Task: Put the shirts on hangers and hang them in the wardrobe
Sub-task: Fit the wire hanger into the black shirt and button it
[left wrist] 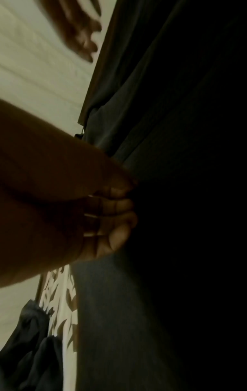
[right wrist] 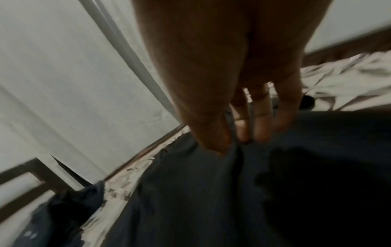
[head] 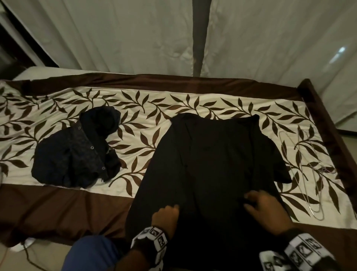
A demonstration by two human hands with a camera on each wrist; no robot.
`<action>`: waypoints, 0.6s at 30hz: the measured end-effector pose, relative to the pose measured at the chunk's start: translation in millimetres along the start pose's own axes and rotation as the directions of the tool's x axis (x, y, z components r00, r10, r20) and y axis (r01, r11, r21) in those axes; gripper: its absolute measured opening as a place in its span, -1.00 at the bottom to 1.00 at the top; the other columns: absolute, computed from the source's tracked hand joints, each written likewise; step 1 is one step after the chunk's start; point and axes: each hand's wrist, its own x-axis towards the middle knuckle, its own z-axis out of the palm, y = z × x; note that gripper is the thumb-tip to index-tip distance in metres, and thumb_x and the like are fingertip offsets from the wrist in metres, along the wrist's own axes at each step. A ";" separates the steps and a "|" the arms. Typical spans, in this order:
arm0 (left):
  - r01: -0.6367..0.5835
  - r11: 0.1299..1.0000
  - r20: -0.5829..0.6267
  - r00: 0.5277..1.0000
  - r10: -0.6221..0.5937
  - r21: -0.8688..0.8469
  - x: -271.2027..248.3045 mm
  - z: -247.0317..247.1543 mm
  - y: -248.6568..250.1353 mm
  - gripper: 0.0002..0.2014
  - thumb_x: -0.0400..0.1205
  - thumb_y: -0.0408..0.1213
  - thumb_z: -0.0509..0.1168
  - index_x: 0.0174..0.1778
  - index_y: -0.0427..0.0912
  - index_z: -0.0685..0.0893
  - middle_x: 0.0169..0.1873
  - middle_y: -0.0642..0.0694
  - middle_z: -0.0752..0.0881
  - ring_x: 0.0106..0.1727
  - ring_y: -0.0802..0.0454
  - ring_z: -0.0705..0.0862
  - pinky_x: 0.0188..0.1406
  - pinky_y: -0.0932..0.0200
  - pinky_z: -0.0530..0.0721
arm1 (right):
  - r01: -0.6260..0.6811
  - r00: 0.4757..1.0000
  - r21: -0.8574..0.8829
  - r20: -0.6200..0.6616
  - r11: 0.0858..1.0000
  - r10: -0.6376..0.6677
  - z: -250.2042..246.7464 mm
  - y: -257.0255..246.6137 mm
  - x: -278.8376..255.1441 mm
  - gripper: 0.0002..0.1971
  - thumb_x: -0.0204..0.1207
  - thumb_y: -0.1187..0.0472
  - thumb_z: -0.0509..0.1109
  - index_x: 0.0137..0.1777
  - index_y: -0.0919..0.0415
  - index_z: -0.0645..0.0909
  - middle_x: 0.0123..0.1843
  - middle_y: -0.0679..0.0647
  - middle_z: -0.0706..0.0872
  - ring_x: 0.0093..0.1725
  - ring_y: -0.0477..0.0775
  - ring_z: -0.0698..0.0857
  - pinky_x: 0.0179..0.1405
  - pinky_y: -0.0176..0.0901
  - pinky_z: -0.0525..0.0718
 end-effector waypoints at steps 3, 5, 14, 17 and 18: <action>-0.105 0.972 -0.038 0.994 0.099 -0.210 -7.2 2.6 -0.9 -0.76 0.74 -0.18 0.17 0.26 -0.16 0.56 0.22 -0.21 0.67 0.28 -0.23 0.67 0.26 -0.08 0.62 | 0.173 0.984 0.356 -0.035 0.918 -0.172 16.5 -69.1 37.6 -0.77 0.47 0.16 0.60 0.10 -0.01 0.73 -0.03 -0.02 0.79 -0.07 -0.04 0.78 0.10 -0.23 0.70; -0.178 0.920 -0.087 0.984 0.158 -0.348 -14.8 0.9 0.7 -0.81 0.72 -0.17 0.26 0.17 -0.13 0.64 0.21 -0.12 0.69 0.29 -0.03 0.65 0.29 0.05 0.57 | 0.172 0.984 0.412 -0.029 0.895 -0.176 27.5 -112.3 66.5 -0.66 0.52 0.02 0.56 0.24 0.10 0.71 0.00 0.02 0.80 -0.01 0.02 0.78 0.06 -0.35 0.63; -0.361 0.666 -0.425 0.902 0.073 -0.652 5.4 -45.4 -39.6 -0.85 0.71 -0.15 0.30 0.05 0.01 0.78 -0.14 0.25 0.74 0.01 0.39 0.69 0.12 0.35 0.61 | -0.089 0.996 0.886 0.089 0.454 0.022 52.4 -147.0 108.9 -0.94 0.57 0.37 0.47 -0.07 0.38 0.67 -0.10 0.26 0.80 0.00 0.23 0.75 0.04 -0.01 0.68; -0.336 0.500 -0.472 0.864 -0.173 -0.799 60.0 -67.2 -58.6 -0.82 0.73 -0.32 0.26 0.10 -0.03 0.75 -0.01 0.15 0.75 0.08 0.25 0.70 0.18 0.17 0.67 | -0.079 0.997 0.984 0.081 0.157 -0.002 11.4 -132.3 86.0 -0.80 0.64 0.29 0.39 0.19 0.38 0.64 0.10 0.25 0.83 0.12 0.14 0.80 0.07 -0.10 0.75; -0.314 0.454 -0.443 0.872 -0.211 -0.834 79.1 -73.4 -59.5 -0.79 0.73 -0.38 0.23 0.09 -0.02 0.73 0.00 0.14 0.74 0.07 0.21 0.70 0.13 0.19 0.68 | -0.079 0.997 0.993 0.081 0.082 -0.021 -2.7 -126.6 79.7 -0.79 0.65 0.29 0.36 0.23 0.33 0.63 0.13 0.22 0.83 0.15 0.12 0.80 0.04 -0.13 0.76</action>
